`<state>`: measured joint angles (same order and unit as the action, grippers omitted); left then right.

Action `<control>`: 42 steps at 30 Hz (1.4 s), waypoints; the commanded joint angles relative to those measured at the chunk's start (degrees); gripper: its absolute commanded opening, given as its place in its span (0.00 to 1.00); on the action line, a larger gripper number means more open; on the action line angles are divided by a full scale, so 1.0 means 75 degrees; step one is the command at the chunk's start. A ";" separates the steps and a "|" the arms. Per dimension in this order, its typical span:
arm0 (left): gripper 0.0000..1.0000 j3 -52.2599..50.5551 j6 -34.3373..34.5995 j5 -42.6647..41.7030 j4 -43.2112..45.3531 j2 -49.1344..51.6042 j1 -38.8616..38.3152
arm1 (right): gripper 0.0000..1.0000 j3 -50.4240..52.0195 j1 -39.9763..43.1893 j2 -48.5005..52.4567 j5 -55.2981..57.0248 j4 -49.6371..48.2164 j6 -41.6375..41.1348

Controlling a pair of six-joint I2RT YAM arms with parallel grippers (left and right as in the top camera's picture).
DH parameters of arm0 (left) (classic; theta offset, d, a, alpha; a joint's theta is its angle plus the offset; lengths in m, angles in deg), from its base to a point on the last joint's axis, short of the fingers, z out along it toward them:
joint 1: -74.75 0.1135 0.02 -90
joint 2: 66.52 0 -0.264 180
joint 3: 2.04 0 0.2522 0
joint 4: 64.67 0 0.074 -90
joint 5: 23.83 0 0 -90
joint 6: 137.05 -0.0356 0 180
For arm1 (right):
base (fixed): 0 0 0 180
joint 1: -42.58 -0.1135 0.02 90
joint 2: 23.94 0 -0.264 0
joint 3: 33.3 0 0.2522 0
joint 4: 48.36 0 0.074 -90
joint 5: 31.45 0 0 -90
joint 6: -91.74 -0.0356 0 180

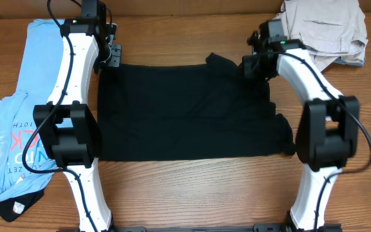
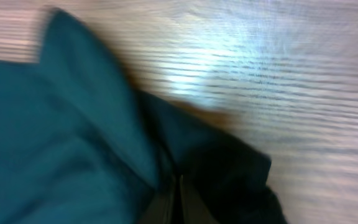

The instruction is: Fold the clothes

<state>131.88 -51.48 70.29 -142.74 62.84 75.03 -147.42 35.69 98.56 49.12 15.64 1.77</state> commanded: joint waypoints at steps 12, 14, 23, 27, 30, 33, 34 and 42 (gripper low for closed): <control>0.04 0.0108 0.0079 0.0099 0.0134 -0.0099 -0.0038 | 0.04 0.0831 -0.2282 -0.1058 -0.0557 0.2291 0.0169; 0.04 0.0108 0.0079 0.0099 0.0154 -0.0099 -0.0038 | 0.16 0.1224 -0.2556 -0.1058 -0.0551 0.2288 0.0079; 0.04 0.0108 0.0079 0.0099 0.0184 -0.0099 -0.0038 | 0.36 0.0772 -0.1938 -0.1314 -0.0297 0.2302 -0.0408; 0.04 0.0108 0.0079 0.0096 0.0210 -0.0090 -0.0038 | 0.57 0.0350 -0.1282 -0.1408 -0.0294 0.2119 -0.0405; 0.04 0.0108 0.0082 0.0096 0.0219 -0.0082 -0.0038 | 0.63 0.0370 -0.0874 -0.1338 -0.0300 0.2063 -0.0405; 0.04 0.0108 0.0082 0.0096 0.0216 -0.0061 -0.0038 | 0.65 0.0507 -0.0653 -0.1204 -0.0417 0.2090 -0.0408; 0.04 0.0108 0.0082 0.0096 0.0216 -0.0055 -0.0038 | 0.66 0.0583 -0.0612 -0.1137 -0.0571 0.2087 -0.0408; 0.04 0.0108 0.0085 0.0096 0.0216 -0.0041 -0.0038 | 0.64 0.1376 -0.0813 -0.0921 -0.1565 0.1652 -0.0886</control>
<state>131.88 -51.48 70.53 -141.32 62.84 75.05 -138.87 30.86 90.69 41.36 28.95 -2.95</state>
